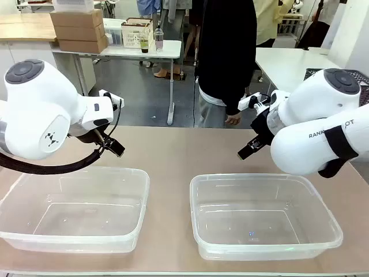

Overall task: Sort the waste into each basket.
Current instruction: Pick up the Organizing box on the left side of the table and lift it.

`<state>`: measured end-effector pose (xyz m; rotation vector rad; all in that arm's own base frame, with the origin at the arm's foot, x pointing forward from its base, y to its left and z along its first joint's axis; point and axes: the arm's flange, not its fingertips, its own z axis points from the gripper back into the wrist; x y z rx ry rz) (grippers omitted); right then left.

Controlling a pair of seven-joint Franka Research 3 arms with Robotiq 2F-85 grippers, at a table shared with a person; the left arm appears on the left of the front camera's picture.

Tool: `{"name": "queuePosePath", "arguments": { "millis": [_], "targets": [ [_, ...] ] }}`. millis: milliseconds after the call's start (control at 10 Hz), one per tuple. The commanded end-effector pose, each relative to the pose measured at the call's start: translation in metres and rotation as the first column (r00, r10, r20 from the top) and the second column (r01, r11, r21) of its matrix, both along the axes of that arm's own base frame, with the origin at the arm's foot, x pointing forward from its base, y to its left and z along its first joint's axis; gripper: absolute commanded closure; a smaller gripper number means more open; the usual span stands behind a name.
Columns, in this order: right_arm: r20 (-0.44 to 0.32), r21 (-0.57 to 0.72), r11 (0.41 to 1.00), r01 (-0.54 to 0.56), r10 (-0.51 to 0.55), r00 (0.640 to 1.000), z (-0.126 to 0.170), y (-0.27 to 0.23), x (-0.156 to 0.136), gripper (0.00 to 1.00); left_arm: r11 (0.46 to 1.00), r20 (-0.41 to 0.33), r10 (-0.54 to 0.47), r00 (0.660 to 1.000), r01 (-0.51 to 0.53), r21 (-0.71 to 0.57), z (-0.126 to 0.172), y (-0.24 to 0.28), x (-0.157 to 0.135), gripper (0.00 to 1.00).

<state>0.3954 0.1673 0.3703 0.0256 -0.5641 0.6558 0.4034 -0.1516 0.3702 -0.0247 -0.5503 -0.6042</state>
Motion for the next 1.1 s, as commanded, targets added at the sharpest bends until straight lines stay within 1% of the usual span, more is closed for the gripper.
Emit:
{"name": "queuePosePath", "arguments": {
  "millis": [0, 1000],
  "targets": [
    [0.000, 0.000, 1.000, 0.000, 0.000, 1.000, 0.0000, 0.0000, 0.0000, 0.00, 1.000, 0.000, 0.000, 1.000, 0.000, 0.000, 0.0001, 0.0000, 0.0000, 0.00],
    [0.000, 0.000, 1.000, 0.000, 0.000, 1.000, 0.0000, 0.0000, 0.0000, 0.00, 1.000, 0.000, 0.000, 1.000, 0.000, 0.000, 0.0001, 0.0000, 0.0000, 0.00]
  ]
}}
